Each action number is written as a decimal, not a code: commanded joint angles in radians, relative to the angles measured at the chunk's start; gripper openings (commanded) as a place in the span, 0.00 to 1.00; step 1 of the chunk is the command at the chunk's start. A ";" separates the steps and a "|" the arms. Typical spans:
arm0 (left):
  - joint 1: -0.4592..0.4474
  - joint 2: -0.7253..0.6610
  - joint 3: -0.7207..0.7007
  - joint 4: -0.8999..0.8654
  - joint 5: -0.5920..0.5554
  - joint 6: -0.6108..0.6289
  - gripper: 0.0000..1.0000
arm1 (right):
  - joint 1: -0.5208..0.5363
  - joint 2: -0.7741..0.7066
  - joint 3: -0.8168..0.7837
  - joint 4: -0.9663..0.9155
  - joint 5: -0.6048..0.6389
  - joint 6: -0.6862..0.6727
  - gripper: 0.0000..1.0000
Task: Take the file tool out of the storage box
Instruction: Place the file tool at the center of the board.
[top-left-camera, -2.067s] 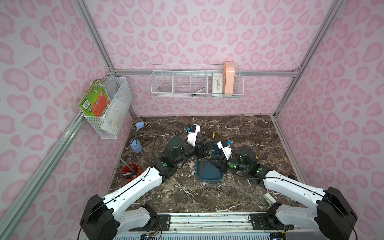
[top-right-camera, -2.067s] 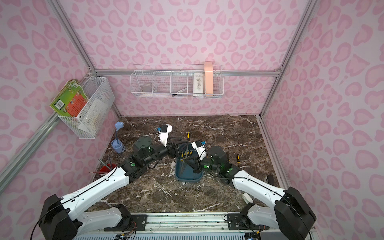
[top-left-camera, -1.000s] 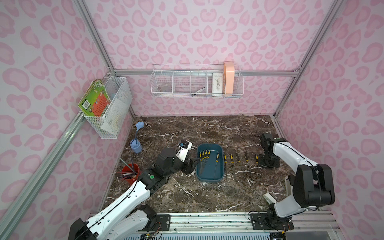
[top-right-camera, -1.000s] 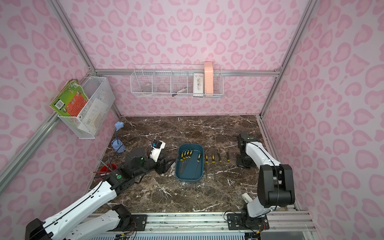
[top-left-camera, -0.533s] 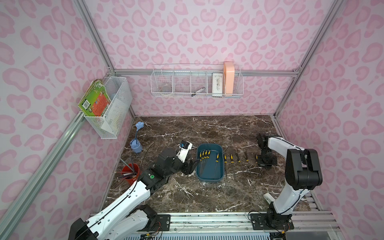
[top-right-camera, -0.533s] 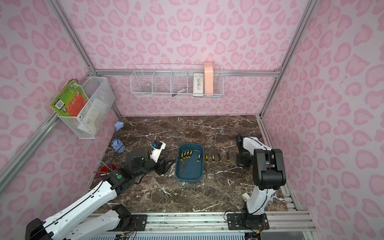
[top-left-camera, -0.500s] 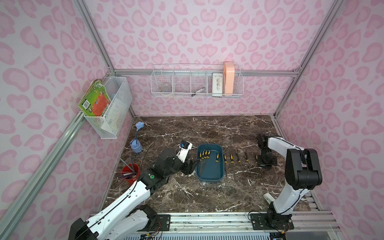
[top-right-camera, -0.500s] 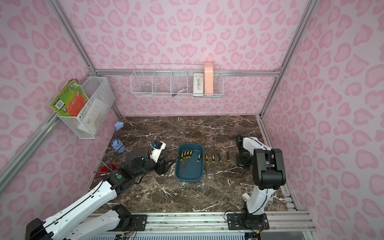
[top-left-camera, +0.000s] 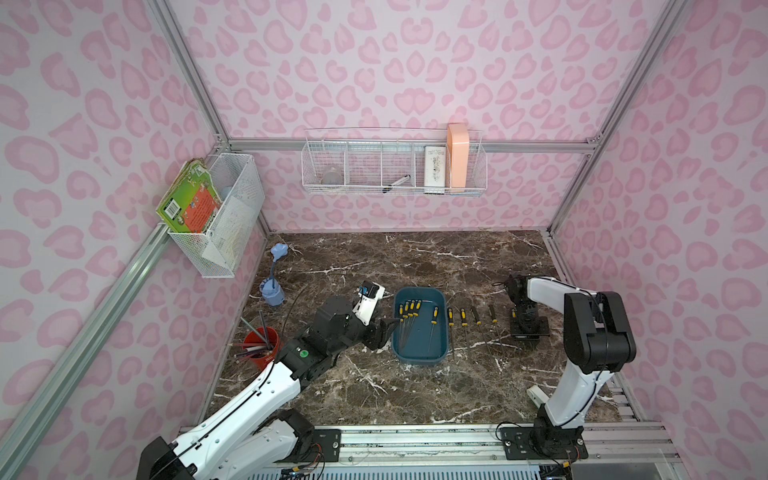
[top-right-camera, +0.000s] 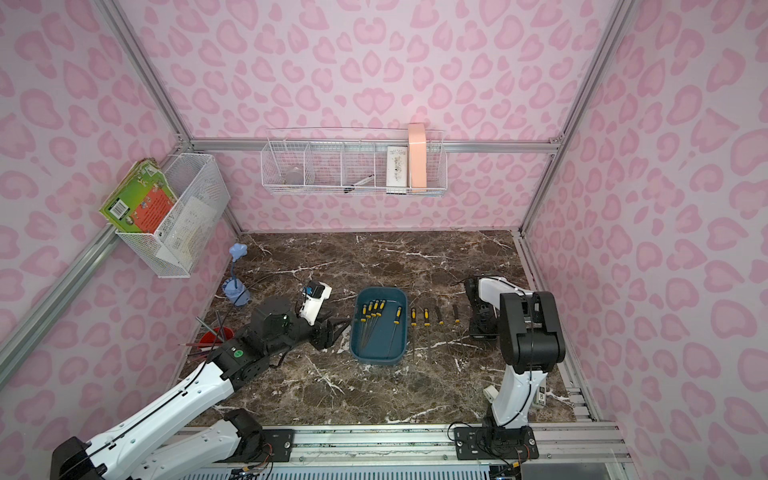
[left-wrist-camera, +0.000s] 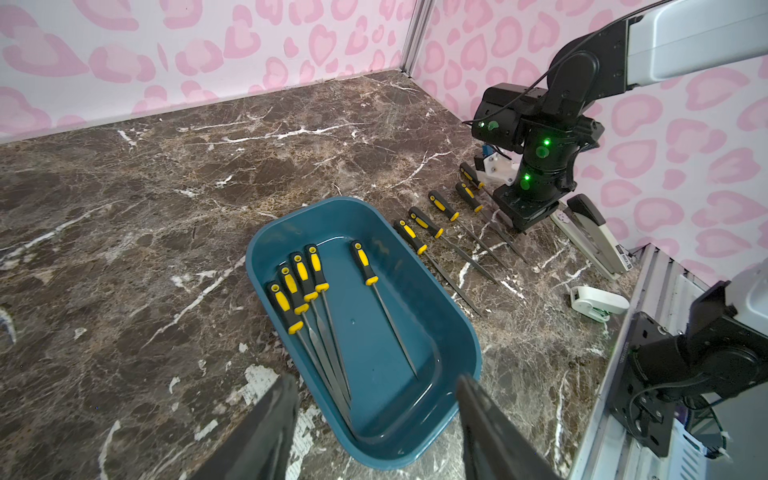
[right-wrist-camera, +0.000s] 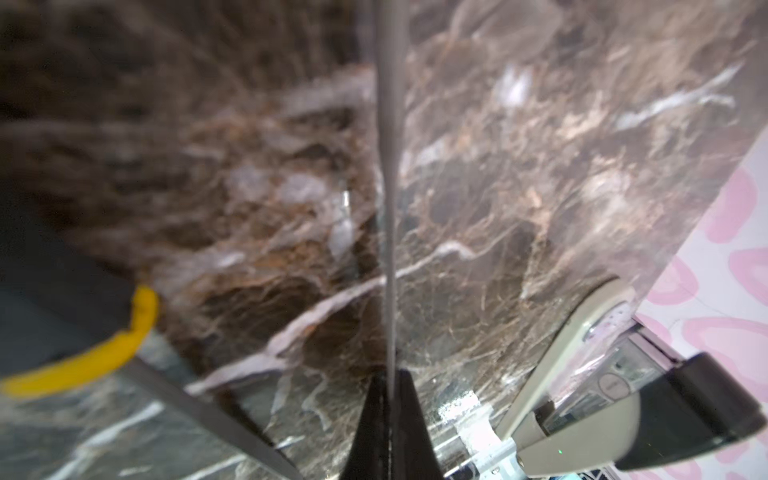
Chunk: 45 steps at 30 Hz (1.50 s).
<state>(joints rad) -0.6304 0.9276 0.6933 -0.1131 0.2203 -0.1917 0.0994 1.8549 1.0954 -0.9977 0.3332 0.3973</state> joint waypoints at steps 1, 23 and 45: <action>0.000 -0.009 -0.002 0.006 -0.004 0.007 0.65 | 0.014 0.003 -0.035 0.003 -0.021 0.019 0.00; 0.000 -0.004 0.001 0.002 -0.010 0.002 0.65 | 0.053 -0.063 -0.026 -0.001 0.056 0.062 0.29; 0.001 0.120 0.033 -0.040 -0.153 -0.201 0.67 | 0.480 -0.589 0.020 0.479 -0.263 0.057 0.73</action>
<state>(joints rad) -0.6304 1.0531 0.7219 -0.1135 0.1341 -0.3447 0.5117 1.2678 1.1332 -0.7242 0.1875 0.4686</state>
